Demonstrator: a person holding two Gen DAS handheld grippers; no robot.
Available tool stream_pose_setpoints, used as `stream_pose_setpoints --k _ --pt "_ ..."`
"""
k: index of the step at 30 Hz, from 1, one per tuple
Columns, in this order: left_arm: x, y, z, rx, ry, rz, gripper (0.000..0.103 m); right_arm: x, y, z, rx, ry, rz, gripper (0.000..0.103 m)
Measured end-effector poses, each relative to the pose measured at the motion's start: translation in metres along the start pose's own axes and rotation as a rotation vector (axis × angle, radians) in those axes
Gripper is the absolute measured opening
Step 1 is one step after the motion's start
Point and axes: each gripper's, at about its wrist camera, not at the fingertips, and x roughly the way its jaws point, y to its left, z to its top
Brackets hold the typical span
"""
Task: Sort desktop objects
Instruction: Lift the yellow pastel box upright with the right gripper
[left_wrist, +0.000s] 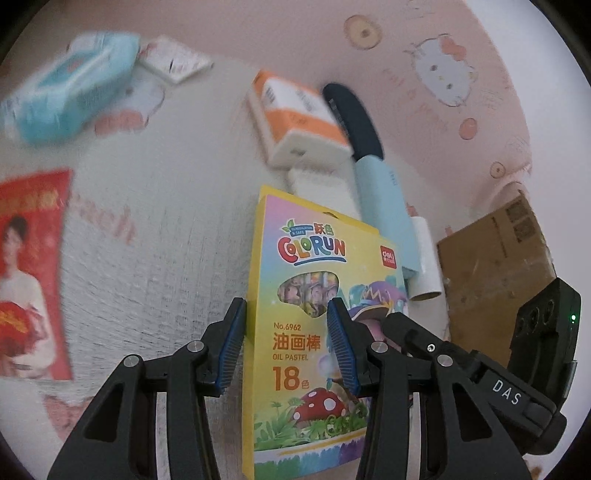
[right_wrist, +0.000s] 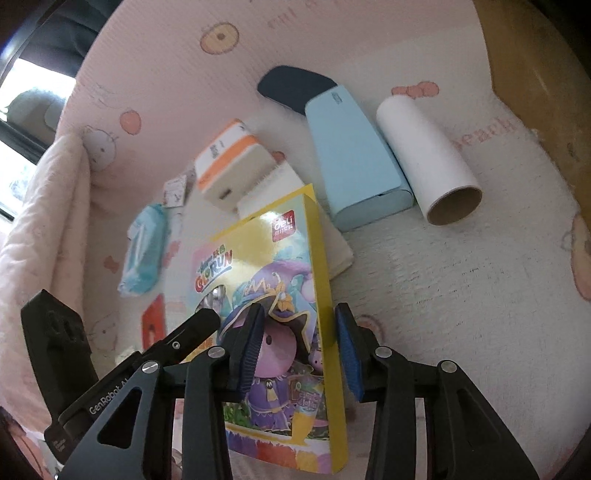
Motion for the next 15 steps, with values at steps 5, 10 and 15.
stream_pose_setpoints --k 5,10,15 --pt "0.003 -0.005 -0.005 0.094 0.010 0.023 0.050 0.011 -0.011 -0.003 0.007 0.026 0.007 0.037" --pt "0.001 -0.003 -0.011 0.090 0.006 0.018 0.050 0.011 -0.013 -0.003 -0.008 0.039 0.022 0.039" --pt "0.000 -0.003 -0.015 0.080 0.004 0.019 0.050 0.008 -0.012 -0.007 -0.026 0.047 0.014 0.041"
